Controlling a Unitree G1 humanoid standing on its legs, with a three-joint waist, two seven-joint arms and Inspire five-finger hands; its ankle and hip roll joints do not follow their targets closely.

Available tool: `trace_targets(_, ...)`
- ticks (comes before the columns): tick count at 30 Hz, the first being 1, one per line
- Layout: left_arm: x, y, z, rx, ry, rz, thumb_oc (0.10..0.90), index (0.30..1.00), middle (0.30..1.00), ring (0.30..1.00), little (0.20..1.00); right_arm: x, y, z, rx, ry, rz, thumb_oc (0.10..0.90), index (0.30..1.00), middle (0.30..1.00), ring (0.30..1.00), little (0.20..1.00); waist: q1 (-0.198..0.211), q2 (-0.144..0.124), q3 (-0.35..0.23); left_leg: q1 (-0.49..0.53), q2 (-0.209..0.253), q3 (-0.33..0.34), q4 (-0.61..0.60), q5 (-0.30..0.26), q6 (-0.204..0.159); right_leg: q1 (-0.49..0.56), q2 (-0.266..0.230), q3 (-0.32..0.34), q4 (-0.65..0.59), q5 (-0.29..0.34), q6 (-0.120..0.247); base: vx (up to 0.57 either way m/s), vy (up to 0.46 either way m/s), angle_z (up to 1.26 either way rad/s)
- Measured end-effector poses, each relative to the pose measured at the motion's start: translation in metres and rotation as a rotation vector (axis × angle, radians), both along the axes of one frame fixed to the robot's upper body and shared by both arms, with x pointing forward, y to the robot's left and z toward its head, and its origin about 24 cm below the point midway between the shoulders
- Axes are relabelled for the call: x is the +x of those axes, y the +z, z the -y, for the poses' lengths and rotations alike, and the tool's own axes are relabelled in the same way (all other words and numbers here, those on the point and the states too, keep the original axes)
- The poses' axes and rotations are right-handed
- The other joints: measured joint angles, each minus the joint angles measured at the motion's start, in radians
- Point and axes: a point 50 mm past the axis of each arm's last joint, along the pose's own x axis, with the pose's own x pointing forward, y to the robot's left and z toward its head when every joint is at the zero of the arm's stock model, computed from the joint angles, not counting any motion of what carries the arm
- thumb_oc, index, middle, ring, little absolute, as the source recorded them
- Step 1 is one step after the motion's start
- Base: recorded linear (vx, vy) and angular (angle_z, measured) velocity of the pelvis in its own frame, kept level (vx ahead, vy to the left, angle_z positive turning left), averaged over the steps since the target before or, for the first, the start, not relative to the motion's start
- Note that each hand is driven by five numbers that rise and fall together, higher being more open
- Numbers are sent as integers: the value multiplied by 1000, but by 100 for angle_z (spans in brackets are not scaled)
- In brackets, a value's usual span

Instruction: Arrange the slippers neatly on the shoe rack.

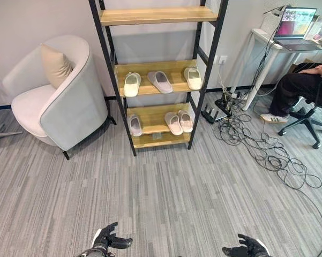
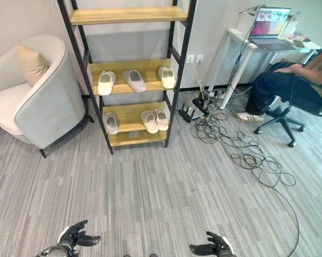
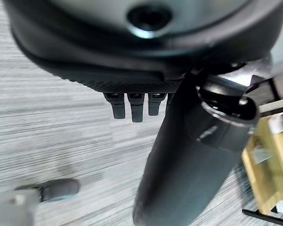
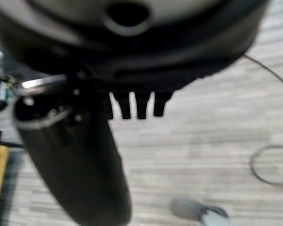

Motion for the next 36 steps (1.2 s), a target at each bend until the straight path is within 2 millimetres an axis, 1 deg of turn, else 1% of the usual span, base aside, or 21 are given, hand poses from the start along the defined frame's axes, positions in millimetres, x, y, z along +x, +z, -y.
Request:
trace_targets(2,-1,-3,2,8,-31,-24,800,900,900,900,900,-5,-3,0,0,0,-28,800,900,900,900,900,1,1,-1,4,0,-1,1,0,0,5,0,-1,0,0,0,20,-16,1)
trace_targets(7,-2,-5,5,0,-36,-37,800,900,900,900,900,-13,-8,-5,9,7,-67,800,900,900,900,900,1,0,-1,3,0,-6,2,0,0,5,1,-5,0,0,0,32,-31,3)
trace_targets(16,12,-2,13,-4,-90,-11,800,900,900,900,900,-11,-9,-10,20,30,-69,800,900,900,900,900,-3,-2,-2,-8,2,-34,4,7,-8,7,3,-25,1,-3,-5,21,-55,9)
trace_targets(19,12,-2,13,-6,-90,-16,800,900,900,900,900,-10,-10,-12,22,46,-72,800,900,900,900,900,-6,-2,-2,-11,5,-42,8,8,-11,8,9,-26,1,-8,-11,22,-93,8)
trace_targets(20,12,-3,13,-5,-91,-22,800,900,900,900,900,-7,-9,-13,23,57,-67,800,900,900,900,900,-9,-3,-2,-13,5,-48,11,8,-11,8,11,-25,1,-9,-13,6,-102,23)
trace_targets(21,12,-4,13,-5,-97,-35,800,900,900,900,900,-5,-10,-16,32,68,-68,800,900,900,900,900,-10,-12,3,-33,7,-56,39,5,-24,3,21,-19,5,-14,-17,8,-130,21)
trace_targets(22,13,-4,13,-2,-100,-35,800,900,900,900,900,-4,-10,-18,35,76,-67,800,900,900,900,900,-11,-20,8,-41,4,-61,50,6,-26,2,15,-17,5,-13,-21,-4,-60,17)
trace_targets(24,15,-4,14,-3,-113,-38,800,900,900,900,900,0,-10,-21,43,83,-59,800,900,900,900,900,-9,-33,17,-75,-1,-88,99,6,-31,-5,18,-17,8,-12,-27,-11,-72,17)
trace_targets(25,17,-4,16,-11,-130,-45,800,900,900,900,900,3,-10,-24,49,84,-53,800,900,900,900,900,-8,-53,30,-97,-7,-106,134,17,-54,-9,10,-18,12,-7,-38,-23,-77,18)
trace_targets(26,18,-4,16,-13,-134,-44,800,900,900,900,900,4,-11,-25,54,85,-54,800,900,900,900,900,-9,-67,38,-112,-13,-106,161,20,-63,-10,5,-19,11,0,-51,-13,-70,24)
trace_targets(27,24,-3,18,-13,-143,-39,800,900,900,900,900,11,-10,-27,57,88,-38,800,900,900,900,900,-13,-85,51,-174,-33,-107,254,19,-95,-26,-7,-26,22,-2,-67,38,-39,17)
trace_targets(28,31,-2,20,-13,-147,-35,800,900,900,900,900,17,-10,-29,59,95,-31,800,900,900,900,900,-14,-99,69,-275,-43,-100,413,21,-105,-41,-11,-30,34,5,-89,121,-38,11)
trace_targets(29,30,-2,20,-13,-147,-40,800,900,900,900,900,21,-9,-31,62,101,-22,800,900,900,900,900,-14,-101,70,-307,-42,-94,467,28,-113,-59,-9,-26,54,-1,-97,111,-6,4)
trace_targets(30,31,-3,20,-14,-148,-43,800,900,900,900,900,26,-8,-33,63,108,-13,800,900,900,900,900,-19,-102,75,-352,-40,-67,537,21,-111,-57,-9,-30,48,-3,-103,215,33,-5)
trace_targets(31,30,-3,20,-14,-147,-43,800,900,900,900,900,23,-9,-34,65,112,-22,800,900,900,900,900,-20,-107,78,-362,-31,-50,529,9,-96,-51,-12,-29,36,3,-117,182,52,-3)
trace_targets(32,30,-3,20,-15,-146,-44,800,900,900,900,900,21,-10,-35,66,114,-28,800,900,900,900,900,-18,-107,78,-361,-26,-48,503,9,-96,-49,-13,-29,36,3,-116,289,116,-4)
trace_targets(33,31,-3,22,-16,-149,-41,800,900,900,900,900,15,-13,-35,64,110,-58,800,900,900,900,900,-15,-97,80,-342,-26,-51,357,9,-101,-43,-18,-13,30,-8,-107,156,86,-7)
trace_targets(34,31,-3,24,-22,-151,-39,800,900,900,900,900,15,-13,-33,61,109,-62,800,900,900,900,900,-7,-85,85,-322,-16,-50,285,11,-103,-42,-17,0,27,-10,-105,175,112,-25)
trace_targets(35,28,-5,26,-28,-151,-48,800,900,900,900,900,14,-12,-32,56,112,-65,800,900,900,900,900,1,-69,85,-308,-6,-47,250,12,-104,-35,-15,10,20,-9,-102,149,133,-49)
trace_targets(36,24,-6,27,-32,-149,-59,800,900,900,900,900,13,-13,-32,54,122,-70,800,900,900,900,900,5,-55,79,-300,0,-46,246,15,-99,-33,-15,11,18,2,-88,149,133,-42)
